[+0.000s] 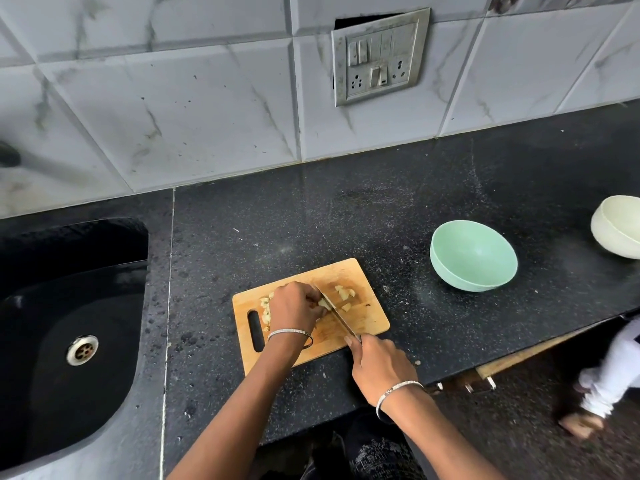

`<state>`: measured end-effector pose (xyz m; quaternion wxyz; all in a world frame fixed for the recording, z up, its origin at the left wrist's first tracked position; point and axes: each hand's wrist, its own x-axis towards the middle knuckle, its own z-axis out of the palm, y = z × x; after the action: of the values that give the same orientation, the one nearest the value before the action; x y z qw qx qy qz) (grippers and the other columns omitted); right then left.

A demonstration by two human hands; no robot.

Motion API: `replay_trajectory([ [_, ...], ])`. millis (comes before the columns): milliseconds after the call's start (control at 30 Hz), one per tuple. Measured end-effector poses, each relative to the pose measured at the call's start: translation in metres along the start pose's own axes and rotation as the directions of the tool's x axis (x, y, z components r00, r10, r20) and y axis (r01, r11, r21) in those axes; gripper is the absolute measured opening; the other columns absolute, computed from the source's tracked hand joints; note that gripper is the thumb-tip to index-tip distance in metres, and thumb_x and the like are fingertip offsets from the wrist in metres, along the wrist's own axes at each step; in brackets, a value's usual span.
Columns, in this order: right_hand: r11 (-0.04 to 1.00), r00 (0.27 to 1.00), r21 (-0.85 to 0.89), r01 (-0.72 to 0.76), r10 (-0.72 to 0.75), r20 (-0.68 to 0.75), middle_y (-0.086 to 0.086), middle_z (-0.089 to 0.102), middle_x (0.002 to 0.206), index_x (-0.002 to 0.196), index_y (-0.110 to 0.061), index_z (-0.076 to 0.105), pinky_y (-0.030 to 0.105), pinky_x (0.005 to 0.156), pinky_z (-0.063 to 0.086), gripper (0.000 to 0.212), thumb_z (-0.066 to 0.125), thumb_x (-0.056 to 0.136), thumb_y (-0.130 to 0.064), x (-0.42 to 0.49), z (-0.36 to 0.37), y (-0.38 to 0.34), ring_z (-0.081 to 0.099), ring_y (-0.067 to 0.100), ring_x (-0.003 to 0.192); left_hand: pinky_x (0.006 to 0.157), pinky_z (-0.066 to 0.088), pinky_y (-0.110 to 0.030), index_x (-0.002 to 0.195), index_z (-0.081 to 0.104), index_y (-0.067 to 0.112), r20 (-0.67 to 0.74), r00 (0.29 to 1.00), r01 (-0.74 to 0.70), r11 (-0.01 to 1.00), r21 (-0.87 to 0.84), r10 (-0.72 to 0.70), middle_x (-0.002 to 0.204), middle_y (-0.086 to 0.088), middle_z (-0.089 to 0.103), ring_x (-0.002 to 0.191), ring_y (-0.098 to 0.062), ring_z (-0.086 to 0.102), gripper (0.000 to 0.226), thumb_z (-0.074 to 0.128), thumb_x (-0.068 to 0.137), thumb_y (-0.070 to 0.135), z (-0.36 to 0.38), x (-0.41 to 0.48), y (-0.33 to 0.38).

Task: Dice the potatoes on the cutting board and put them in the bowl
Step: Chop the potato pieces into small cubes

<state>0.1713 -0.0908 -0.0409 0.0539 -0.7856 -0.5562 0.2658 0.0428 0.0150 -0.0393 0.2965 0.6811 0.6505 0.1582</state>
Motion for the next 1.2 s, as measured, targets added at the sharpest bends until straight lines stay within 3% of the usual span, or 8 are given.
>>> replay_trajectory([
  [200, 0.997, 0.999, -0.068, -0.035, 0.037, 0.029, 0.01, 0.062, 0.114, 0.113, -0.016, 0.057, 0.038, 0.077, 0.045, 0.046, 0.026, 0.102, -0.049, 0.004, 0.007, -0.011, 0.06, 0.034, 0.107, 0.074, 0.057, -0.031, 0.084, 0.076, 0.018, 0.024, 0.999, 0.034, 0.999, -0.036, -0.033, 0.077, 0.001, 0.074, 0.074, -0.012, 0.069, 0.019, 0.085, 0.068, 0.016, -0.006, -0.004, 0.002],
  [333, 0.98, 0.988, 0.179, -0.083, 0.057, 0.145, 0.013, 0.065, 0.096, 0.096, -0.013, 0.065, 0.04, 0.079, 0.05, 0.055, 0.031, 0.099, -0.056, 0.016, -0.005, 0.003, 0.063, 0.032, 0.091, 0.07, 0.05, -0.022, 0.09, 0.076, 0.02, 0.008, 1.0, 0.029, 0.999, -0.018, -0.029, 0.083, 0.002, 0.074, 0.079, -0.013, 0.068, 0.02, 0.083, 0.07, 0.019, -0.007, -0.008, 0.004],
  [400, 0.975, 0.991, 0.212, -0.063, 0.035, 0.131, 0.01, 0.066, 0.087, 0.086, -0.013, 0.065, 0.042, 0.079, 0.051, 0.059, 0.03, 0.098, -0.058, 0.016, -0.008, 0.007, 0.063, 0.031, 0.083, 0.069, 0.045, -0.022, 0.094, 0.075, 0.019, 0.0, 1.0, 0.029, 1.0, -0.009, -0.029, 0.086, 0.001, 0.073, 0.084, -0.016, 0.067, 0.025, 0.083, 0.07, 0.02, -0.007, -0.008, 0.003],
  [667, 0.997, 0.999, 0.073, 0.015, -0.018, 0.045, 0.007, 0.064, 0.101, 0.098, -0.021, 0.058, 0.037, 0.071, 0.042, 0.048, 0.023, 0.101, -0.054, -0.006, -0.001, 0.001, 0.061, 0.033, 0.098, 0.067, 0.046, -0.023, 0.086, 0.076, 0.018, -0.027, 0.999, 0.019, 1.0, 0.02, -0.019, 0.08, -0.001, 0.072, 0.077, -0.017, 0.066, 0.016, 0.081, 0.072, 0.02, -0.008, -0.013, 0.0],
  [1000, 0.996, 0.994, -0.046, 0.08, -0.083, -0.075, 0.009, 0.065, 0.098, 0.105, -0.021, 0.059, 0.04, 0.07, 0.045, 0.048, 0.023, 0.102, -0.052, -0.008, -0.002, 0.0, 0.063, 0.036, 0.093, 0.06, 0.038, -0.02, 0.084, 0.077, 0.02, -0.046, 0.999, 0.017, 0.998, 0.065, -0.014, 0.081, 0.002, 0.072, 0.068, -0.01, 0.055, 0.008, 0.078, 0.075, 0.02, -0.008, -0.008, 0.005],
  [1100, 0.997, 0.995, -0.005, 0.082, -0.083, -0.047, 0.008, 0.066, 0.099, 0.102, -0.021, 0.059, 0.039, 0.069, 0.043, 0.047, 0.023, 0.101, -0.052, -0.005, 0.002, 0.001, 0.063, 0.035, 0.094, 0.061, 0.038, -0.02, 0.084, 0.077, 0.02, -0.032, 0.999, 0.018, 0.998, 0.06, -0.016, 0.081, 0.002, 0.072, 0.071, -0.013, 0.06, 0.009, 0.079, 0.074, 0.02, -0.008, -0.007, 0.005],
  [1200, 0.997, 0.998, 0.052, 0.064, -0.065, 0.018, 0.008, 0.066, 0.099, 0.097, -0.021, 0.058, 0.04, 0.07, 0.043, 0.046, 0.025, 0.101, -0.052, 0.001, 0.005, 0.001, 0.062, 0.035, 0.094, 0.061, 0.036, -0.019, 0.084, 0.077, 0.019, -0.025, 0.999, 0.028, 0.999, 0.045, -0.027, 0.081, 0.002, 0.072, 0.066, -0.01, 0.054, 0.01, 0.079, 0.074, 0.02, -0.008, -0.005, 0.003],
])
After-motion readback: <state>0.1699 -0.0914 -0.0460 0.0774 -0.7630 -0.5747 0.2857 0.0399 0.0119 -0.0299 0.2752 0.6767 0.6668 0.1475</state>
